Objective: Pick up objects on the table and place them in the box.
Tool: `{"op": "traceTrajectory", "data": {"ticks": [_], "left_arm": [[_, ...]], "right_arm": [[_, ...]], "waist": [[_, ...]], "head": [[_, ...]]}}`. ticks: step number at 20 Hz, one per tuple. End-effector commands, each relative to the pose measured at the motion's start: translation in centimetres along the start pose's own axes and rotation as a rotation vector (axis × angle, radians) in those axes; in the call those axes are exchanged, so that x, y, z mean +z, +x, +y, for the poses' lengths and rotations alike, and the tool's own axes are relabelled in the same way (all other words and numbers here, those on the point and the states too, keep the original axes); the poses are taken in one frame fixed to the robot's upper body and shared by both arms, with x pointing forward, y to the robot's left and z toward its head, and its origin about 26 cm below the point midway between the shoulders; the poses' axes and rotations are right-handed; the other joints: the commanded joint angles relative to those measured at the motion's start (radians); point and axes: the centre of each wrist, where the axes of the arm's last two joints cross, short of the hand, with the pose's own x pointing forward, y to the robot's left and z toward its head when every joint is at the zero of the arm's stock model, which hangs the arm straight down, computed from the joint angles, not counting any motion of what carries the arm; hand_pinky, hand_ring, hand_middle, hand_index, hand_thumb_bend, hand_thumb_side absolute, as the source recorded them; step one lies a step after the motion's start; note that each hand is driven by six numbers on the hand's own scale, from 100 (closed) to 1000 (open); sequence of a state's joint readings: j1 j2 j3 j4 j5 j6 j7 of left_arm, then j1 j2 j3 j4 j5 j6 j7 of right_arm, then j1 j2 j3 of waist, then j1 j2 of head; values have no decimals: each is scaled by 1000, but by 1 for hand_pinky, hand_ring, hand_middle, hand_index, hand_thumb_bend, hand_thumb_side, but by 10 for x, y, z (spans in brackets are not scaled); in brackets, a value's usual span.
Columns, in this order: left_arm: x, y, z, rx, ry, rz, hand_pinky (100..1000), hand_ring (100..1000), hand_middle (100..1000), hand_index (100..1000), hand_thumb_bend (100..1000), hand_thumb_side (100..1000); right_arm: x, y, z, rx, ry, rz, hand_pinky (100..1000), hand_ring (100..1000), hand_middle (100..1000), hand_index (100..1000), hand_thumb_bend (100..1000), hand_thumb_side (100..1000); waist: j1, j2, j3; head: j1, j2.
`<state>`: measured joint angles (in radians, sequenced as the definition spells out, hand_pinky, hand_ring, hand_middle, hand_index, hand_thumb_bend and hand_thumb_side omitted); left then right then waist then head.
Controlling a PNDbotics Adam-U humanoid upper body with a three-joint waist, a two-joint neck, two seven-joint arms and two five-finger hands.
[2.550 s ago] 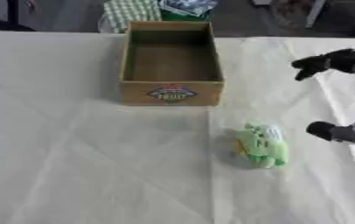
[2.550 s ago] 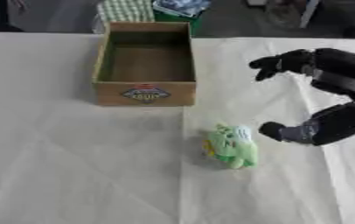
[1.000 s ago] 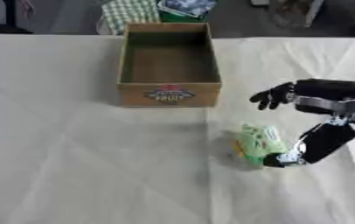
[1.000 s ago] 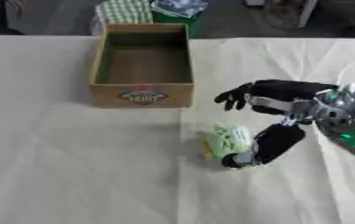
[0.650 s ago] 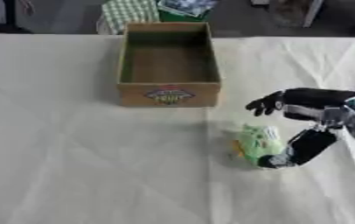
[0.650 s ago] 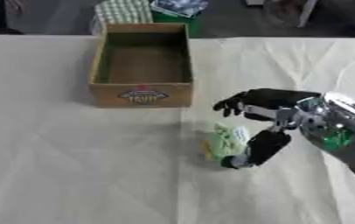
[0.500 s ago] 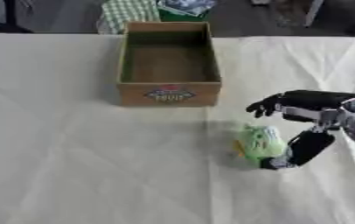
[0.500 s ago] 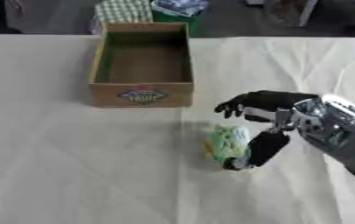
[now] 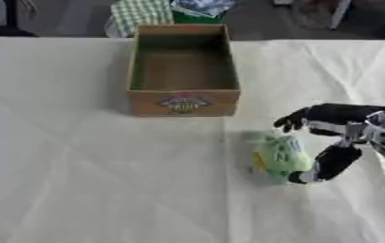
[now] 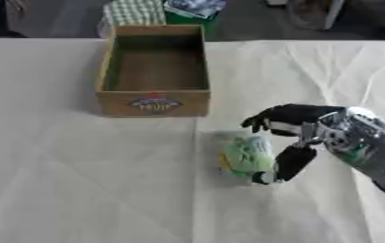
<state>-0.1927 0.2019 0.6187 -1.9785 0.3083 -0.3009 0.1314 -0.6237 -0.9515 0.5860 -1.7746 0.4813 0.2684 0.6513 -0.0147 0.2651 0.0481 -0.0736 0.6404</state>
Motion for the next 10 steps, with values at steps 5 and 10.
{"op": "traceTrajectory", "data": {"ticks": [5, 10], "left_arm": [[-5, 7, -1, -1, -13, -30, 806, 611, 583, 795, 150, 626], [-5, 7, -1, -1, -11, -29, 806, 611, 583, 795, 149, 626]], "right_arm": [[-2, -5, -4, -24, 15, 7, 874, 836, 633, 872, 433, 353], [-10, -8, 0, -51, 29, 14, 860, 796, 544, 780, 374, 308]], "waist": [[2, -11, 2], [2, -12, 4]], "head": [[-3, -11], [-3, -12]]}}
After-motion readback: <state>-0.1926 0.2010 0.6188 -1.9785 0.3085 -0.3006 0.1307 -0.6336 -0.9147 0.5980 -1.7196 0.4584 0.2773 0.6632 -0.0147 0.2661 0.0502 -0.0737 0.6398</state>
